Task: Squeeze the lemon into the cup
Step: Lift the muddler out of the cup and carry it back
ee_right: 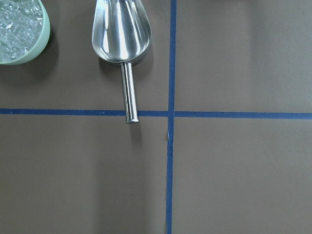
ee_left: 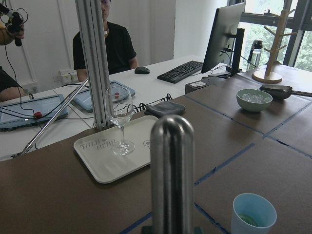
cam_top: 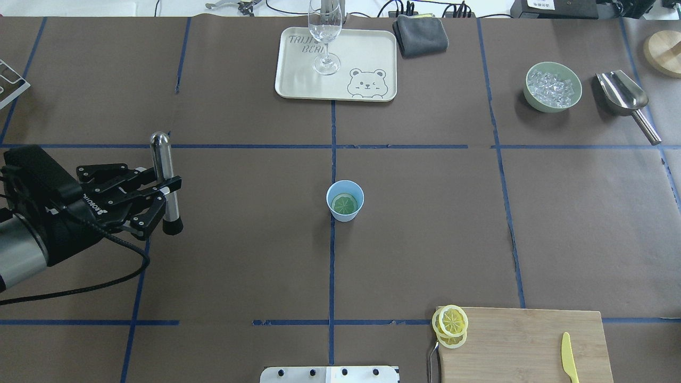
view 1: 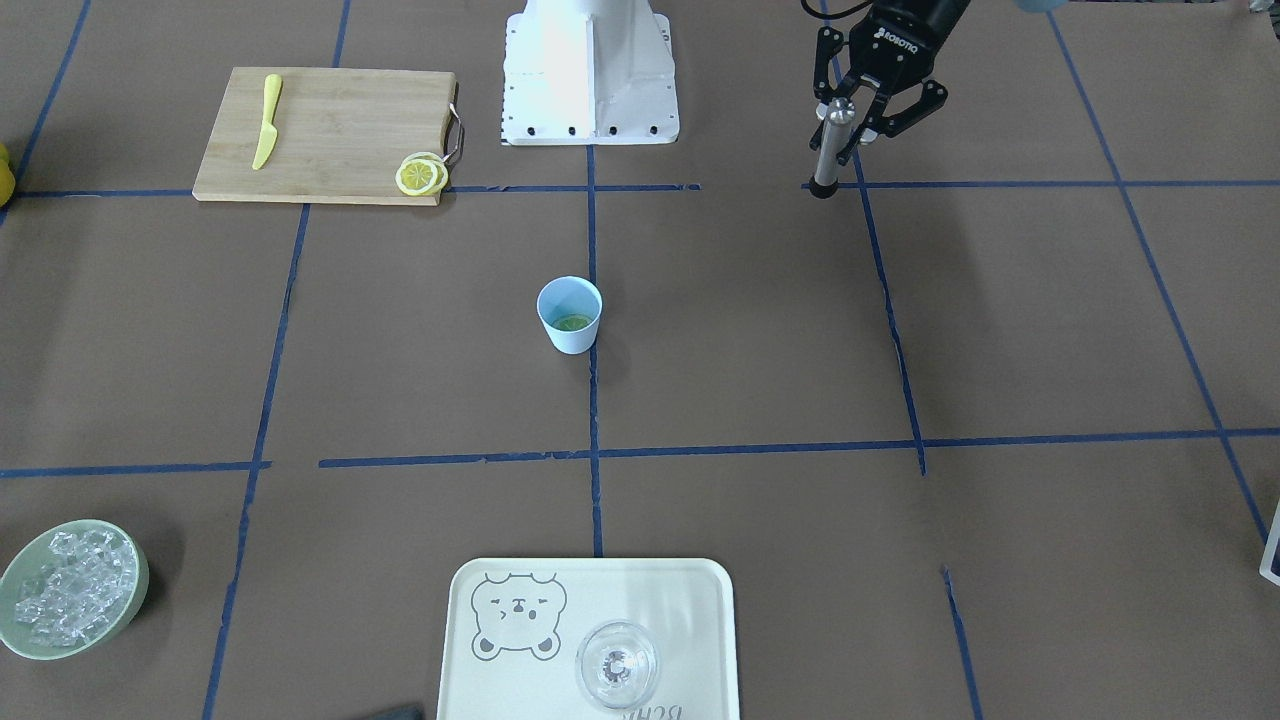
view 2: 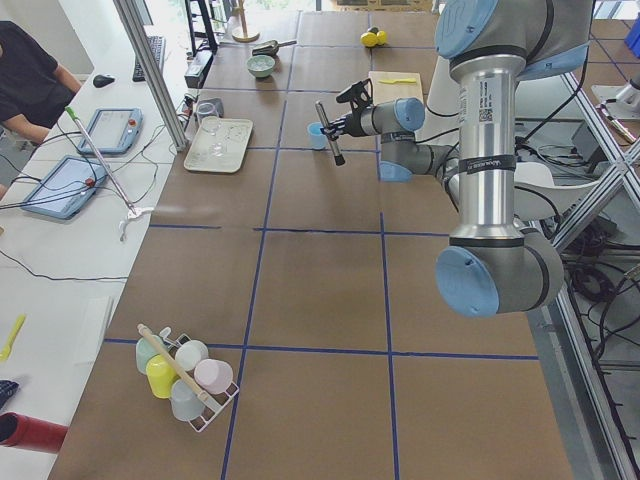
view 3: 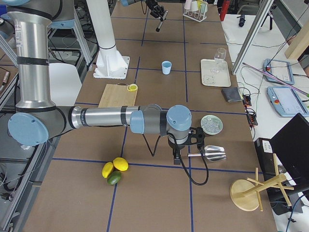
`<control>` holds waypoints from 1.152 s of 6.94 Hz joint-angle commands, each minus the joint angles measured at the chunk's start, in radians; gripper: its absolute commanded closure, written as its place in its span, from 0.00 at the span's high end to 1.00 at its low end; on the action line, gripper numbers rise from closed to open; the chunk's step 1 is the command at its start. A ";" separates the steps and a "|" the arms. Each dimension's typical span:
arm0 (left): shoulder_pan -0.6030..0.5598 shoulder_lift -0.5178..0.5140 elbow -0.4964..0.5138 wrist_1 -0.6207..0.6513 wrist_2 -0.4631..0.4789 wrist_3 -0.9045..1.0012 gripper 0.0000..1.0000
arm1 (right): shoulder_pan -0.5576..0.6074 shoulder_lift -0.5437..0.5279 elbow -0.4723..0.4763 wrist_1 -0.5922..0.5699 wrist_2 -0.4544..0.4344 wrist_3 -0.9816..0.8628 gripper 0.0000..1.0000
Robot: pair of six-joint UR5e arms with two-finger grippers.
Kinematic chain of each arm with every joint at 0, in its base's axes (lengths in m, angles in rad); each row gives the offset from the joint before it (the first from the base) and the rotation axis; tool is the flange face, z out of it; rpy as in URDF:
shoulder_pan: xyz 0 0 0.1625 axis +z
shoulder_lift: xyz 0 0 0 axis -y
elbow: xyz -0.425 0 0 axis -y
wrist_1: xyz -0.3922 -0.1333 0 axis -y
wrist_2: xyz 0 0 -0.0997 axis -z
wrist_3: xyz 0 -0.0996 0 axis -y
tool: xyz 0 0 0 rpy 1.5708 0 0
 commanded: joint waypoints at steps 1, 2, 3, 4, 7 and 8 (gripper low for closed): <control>-0.262 -0.051 -0.008 0.257 -0.472 -0.021 0.00 | 0.001 -0.004 0.005 0.000 0.000 0.001 1.00; -0.333 -0.071 -0.007 0.358 -0.567 -0.018 0.00 | 0.001 -0.003 0.005 0.000 0.000 0.001 1.00; -0.354 -0.074 0.012 0.421 -0.571 -0.018 0.00 | 0.001 0.000 0.005 0.000 0.000 0.001 1.00; -0.363 -0.083 0.045 0.516 -0.573 -0.023 0.00 | 0.001 0.000 0.007 0.000 -0.002 0.001 1.00; -0.469 -0.088 0.240 0.597 -0.797 -0.133 0.00 | 0.001 0.000 0.008 0.000 0.000 0.001 1.00; -0.466 -0.091 0.327 0.607 -0.809 -0.133 0.00 | 0.001 0.000 0.010 0.000 0.000 0.001 1.00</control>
